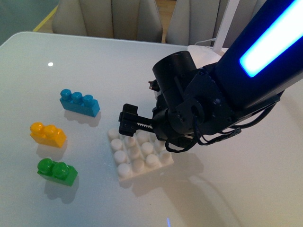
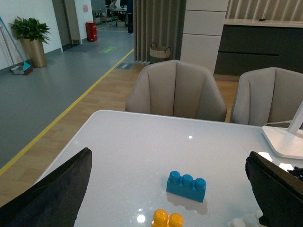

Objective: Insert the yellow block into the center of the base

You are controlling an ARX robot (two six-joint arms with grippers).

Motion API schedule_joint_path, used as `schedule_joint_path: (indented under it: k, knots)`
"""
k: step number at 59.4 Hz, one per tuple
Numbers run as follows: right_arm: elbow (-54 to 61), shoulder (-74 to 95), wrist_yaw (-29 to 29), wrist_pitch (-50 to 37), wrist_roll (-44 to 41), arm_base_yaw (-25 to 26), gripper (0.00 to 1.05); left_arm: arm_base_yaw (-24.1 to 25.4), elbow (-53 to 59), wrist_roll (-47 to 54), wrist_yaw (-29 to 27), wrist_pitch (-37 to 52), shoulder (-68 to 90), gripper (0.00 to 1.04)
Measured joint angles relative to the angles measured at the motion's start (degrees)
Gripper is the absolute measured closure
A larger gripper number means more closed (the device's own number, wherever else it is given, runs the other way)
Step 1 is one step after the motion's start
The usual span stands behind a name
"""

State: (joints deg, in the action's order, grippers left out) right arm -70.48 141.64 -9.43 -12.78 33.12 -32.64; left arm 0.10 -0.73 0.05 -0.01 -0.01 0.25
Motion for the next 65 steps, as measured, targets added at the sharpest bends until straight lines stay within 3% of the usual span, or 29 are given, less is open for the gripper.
schedule_joint_path:
  k: [35,54,65]
  knots:
    - [0.3,0.9,0.5,-4.4,25.0,-1.6,0.09,0.0,0.0,0.0,0.0,0.0,0.0,0.07]
    - [5.7,-2.1,-0.6,-8.1,29.0,0.9,0.09,0.0,0.0,0.0,0.0,0.0,0.0,0.07]
    - [13.2,-6.5,3.1,-9.4,27.2,4.8,0.09,0.0,0.0,0.0,0.0,0.0,0.0,0.07]
